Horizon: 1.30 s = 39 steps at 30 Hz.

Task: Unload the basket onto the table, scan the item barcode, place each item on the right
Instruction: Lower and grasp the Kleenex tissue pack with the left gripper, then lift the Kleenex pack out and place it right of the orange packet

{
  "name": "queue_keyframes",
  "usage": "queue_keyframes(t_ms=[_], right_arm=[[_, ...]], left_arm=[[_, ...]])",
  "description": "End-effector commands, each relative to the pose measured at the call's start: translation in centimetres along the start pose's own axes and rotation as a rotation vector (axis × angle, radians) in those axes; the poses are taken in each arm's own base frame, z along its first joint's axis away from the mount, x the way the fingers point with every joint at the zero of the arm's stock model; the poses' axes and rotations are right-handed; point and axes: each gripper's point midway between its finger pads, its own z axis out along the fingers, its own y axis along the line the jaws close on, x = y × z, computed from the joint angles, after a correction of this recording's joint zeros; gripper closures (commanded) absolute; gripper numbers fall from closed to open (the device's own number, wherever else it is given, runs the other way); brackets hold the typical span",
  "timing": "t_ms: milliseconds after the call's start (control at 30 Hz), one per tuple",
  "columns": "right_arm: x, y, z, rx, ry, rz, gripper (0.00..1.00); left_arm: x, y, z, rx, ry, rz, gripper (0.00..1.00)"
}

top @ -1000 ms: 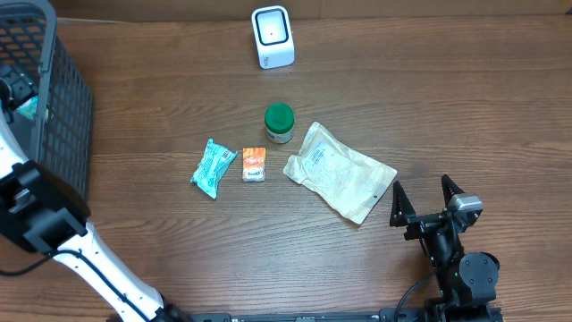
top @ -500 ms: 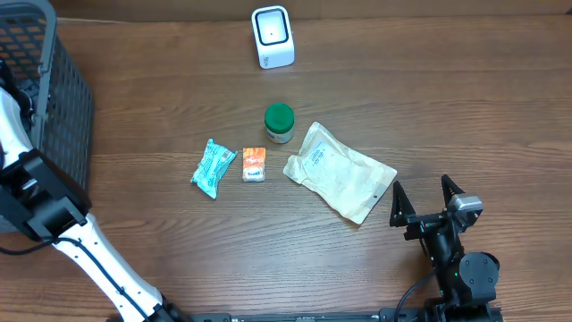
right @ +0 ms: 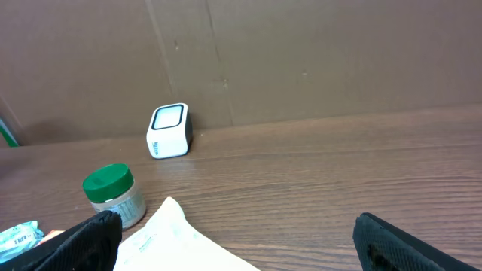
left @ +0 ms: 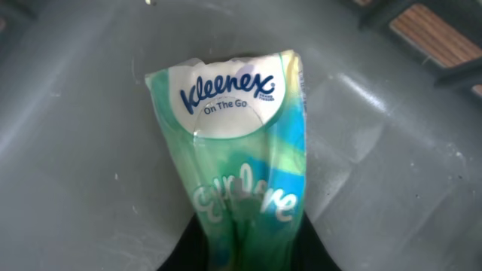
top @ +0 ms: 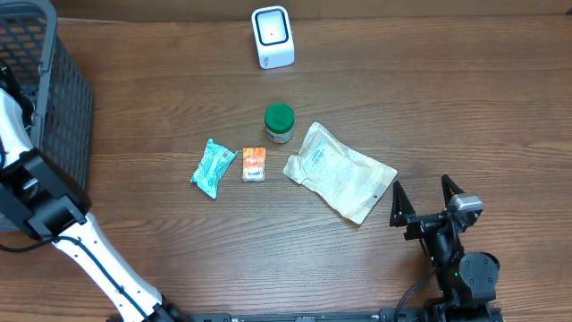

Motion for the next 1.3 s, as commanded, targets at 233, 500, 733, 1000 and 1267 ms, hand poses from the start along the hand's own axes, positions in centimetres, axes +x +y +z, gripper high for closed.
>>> queue_keyframes(t_ms=[233,500,733,1000,1267], right_arm=[[0.2,-0.1,0.0,0.0,-0.005,-0.005,0.0],[0.2,-0.1,0.0,0.0,-0.005,-0.005,0.0],[0.2,-0.1,0.0,0.0,-0.005,-0.005,0.0],[0.2,-0.1,0.0,0.0,-0.005,-0.005,0.0],[0.2,-0.1,0.0,0.0,-0.005,-0.005,0.0]], left_arm=[[1.1,-0.6,0.0,0.012,0.044,0.018,0.96],[-3.5,-1.7,-10.9,0.078,-0.129,-0.018,0.96],[-5.9,-5.5,-26.2,0.33,-0.346,0.01,0.96],[-1.1,-8.9,-43.2,0.543,-0.498,0.094,0.96],[8.9,-14.2,-47.6,0.621,-0.35,0.336,0.96]])
